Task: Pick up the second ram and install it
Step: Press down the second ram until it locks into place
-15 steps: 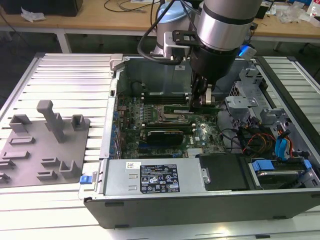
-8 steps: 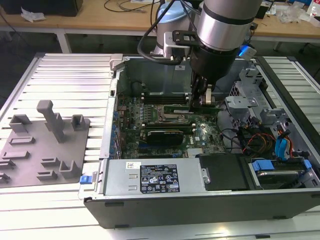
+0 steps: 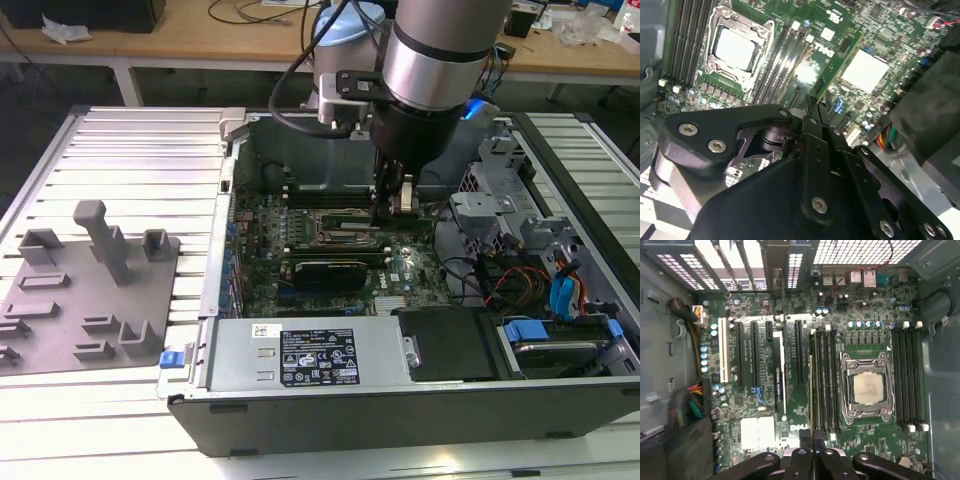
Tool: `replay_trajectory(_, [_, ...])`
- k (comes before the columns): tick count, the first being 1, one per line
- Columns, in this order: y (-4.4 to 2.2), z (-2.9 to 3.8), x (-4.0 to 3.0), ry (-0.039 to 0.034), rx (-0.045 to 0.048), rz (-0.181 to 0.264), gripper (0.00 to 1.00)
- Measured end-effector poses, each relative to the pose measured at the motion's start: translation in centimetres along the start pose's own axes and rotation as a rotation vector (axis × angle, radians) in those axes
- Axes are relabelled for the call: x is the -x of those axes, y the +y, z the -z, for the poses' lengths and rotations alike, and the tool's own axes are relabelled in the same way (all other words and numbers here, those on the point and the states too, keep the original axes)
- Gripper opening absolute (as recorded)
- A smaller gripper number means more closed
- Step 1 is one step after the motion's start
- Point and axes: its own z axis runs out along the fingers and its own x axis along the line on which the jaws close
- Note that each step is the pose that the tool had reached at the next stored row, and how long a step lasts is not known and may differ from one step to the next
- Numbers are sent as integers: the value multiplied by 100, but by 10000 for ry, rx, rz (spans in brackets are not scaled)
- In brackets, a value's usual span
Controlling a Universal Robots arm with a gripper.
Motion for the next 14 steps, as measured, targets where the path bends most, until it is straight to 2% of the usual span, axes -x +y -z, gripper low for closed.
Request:
replay_trajectory(2, [36, -45, 89, 2, 4, 65, 13])
replay_trajectory(3, [71, -98, 154, 20, 15, 225, 13])
replay_trajectory(5, [92, -129, 198, 37, 18, 263, 13])
replay_trajectory(6, [117, -174, 251, 49, 19, 287, 13])
replay_trajectory(7, [126, -203, 274, 54, 20, 302, 13])
replay_trajectory(10, [167, -327, 285, 55, 22, 315, 13])
replay_trajectory(14, [212, -430, 284, 55, 21, 314, 13])
